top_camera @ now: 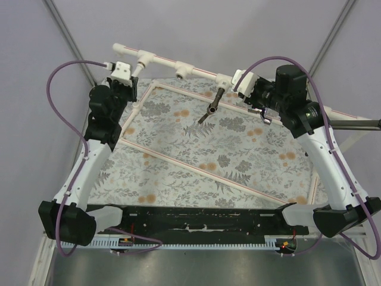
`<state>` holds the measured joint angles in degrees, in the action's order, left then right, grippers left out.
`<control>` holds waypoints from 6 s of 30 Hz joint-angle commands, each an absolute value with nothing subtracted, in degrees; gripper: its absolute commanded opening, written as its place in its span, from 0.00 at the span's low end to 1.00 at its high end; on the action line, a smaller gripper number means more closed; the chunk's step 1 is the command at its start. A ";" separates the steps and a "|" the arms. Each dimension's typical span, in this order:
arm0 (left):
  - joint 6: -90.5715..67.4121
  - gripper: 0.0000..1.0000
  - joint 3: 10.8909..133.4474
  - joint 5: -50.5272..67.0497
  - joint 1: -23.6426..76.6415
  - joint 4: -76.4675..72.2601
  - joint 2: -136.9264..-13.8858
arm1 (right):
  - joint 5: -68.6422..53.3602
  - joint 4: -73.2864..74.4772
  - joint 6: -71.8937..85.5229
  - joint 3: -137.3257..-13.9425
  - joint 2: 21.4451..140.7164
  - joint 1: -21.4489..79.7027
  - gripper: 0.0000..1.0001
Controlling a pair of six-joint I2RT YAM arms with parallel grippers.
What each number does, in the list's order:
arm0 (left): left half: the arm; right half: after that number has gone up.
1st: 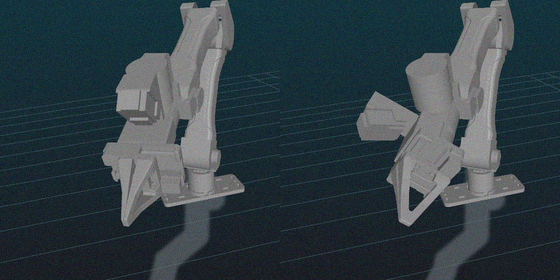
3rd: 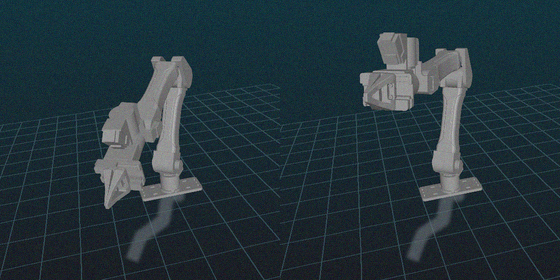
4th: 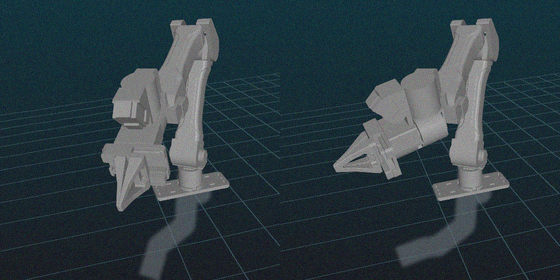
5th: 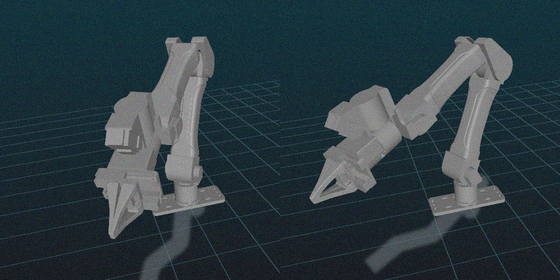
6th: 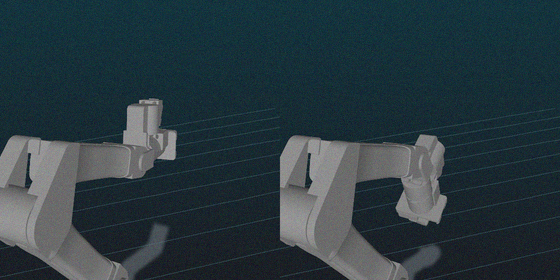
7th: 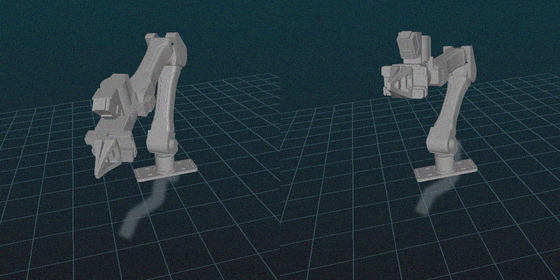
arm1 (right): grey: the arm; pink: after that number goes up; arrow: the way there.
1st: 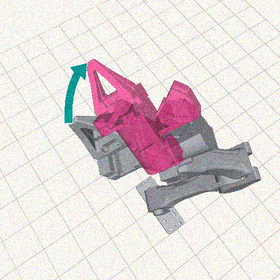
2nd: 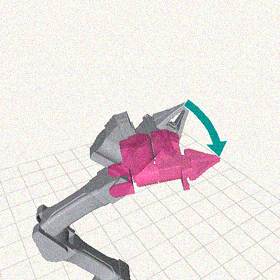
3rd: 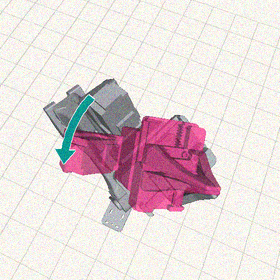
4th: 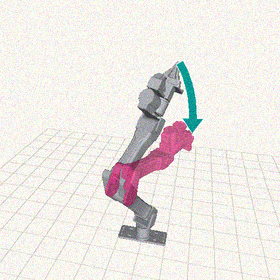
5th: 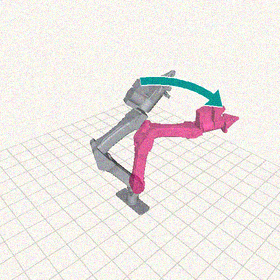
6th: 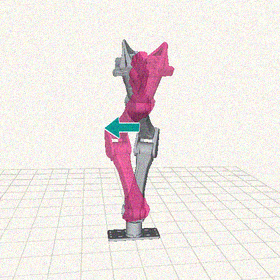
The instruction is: Install the water faucets
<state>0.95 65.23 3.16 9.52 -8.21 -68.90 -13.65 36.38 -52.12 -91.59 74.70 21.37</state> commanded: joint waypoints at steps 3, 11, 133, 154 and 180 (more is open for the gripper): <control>50.79 0.35 62.22 8.53 14.94 -3.87 -66.80 | -14.33 43.68 -49.04 -88.42 77.08 21.97 0.00; 37.21 0.70 61.35 8.17 14.94 -7.90 -62.94 | -14.41 43.59 -48.96 -88.42 77.17 21.97 0.00; -96.50 0.86 61.79 -1.76 4.92 -1.75 -62.48 | -14.15 40.96 -48.60 -85.08 73.83 22.24 0.00; 5.07 0.15 66.09 2.88 8.34 -8.88 -64.78 | -12.22 40.61 -49.22 -84.81 74.00 22.24 0.00; -10.77 0.85 74.88 -2.37 11.95 -0.72 -58.71 | -12.92 40.61 -48.87 -85.17 75.23 22.15 0.00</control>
<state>12.01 70.94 2.68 12.36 -4.03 -59.79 -13.63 33.58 -51.92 -88.07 72.14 22.28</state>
